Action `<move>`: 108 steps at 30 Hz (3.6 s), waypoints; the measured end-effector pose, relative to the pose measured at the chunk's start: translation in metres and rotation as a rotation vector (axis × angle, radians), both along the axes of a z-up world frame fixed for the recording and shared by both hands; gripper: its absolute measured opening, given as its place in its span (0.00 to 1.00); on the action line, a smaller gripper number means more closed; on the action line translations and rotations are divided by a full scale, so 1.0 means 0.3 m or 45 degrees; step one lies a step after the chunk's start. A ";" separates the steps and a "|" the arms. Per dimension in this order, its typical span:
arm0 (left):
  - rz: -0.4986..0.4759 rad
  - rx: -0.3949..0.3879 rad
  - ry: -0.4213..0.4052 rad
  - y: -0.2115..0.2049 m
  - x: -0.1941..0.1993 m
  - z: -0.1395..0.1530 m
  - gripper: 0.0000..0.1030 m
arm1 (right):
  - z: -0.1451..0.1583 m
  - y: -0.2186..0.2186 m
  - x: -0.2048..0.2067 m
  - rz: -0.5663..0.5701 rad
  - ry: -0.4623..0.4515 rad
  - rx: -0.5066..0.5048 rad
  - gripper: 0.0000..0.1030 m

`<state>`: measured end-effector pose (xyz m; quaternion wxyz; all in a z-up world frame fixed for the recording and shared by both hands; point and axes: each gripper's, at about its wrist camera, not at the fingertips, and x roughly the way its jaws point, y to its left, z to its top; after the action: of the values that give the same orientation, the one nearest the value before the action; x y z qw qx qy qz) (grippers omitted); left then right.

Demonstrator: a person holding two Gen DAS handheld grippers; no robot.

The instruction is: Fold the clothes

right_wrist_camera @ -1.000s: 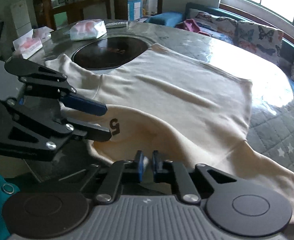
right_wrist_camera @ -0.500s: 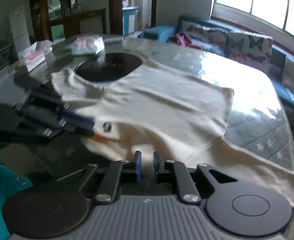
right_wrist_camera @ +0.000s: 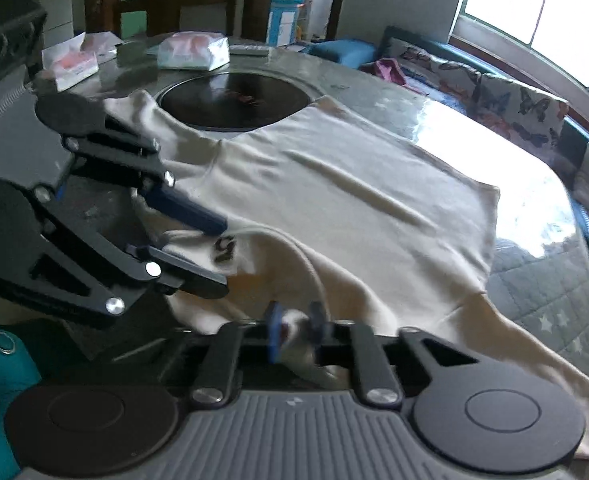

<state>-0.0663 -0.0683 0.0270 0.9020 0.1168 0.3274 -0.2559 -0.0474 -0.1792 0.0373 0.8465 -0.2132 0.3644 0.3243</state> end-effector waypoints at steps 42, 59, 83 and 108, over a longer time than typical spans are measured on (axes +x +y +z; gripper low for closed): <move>0.023 -0.139 0.060 0.036 0.090 -0.039 0.10 | 0.010 -0.124 0.059 -0.118 0.128 0.195 0.24; -0.001 -0.114 0.062 0.035 0.073 -0.036 0.10 | -0.063 -0.219 0.316 -0.351 0.025 0.200 0.30; -0.262 -0.119 0.052 -0.248 0.135 -0.032 0.13 | -0.047 -0.466 0.082 -0.570 0.036 0.255 0.40; -0.255 -0.104 0.026 -0.283 0.136 -0.013 0.17 | -0.105 -0.860 0.216 -1.261 -0.122 0.347 0.08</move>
<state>-0.0255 -0.1534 0.0232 0.8726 0.1094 0.3126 -0.3590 0.0174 -0.4371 0.0058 0.9344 0.0824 0.3369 -0.0809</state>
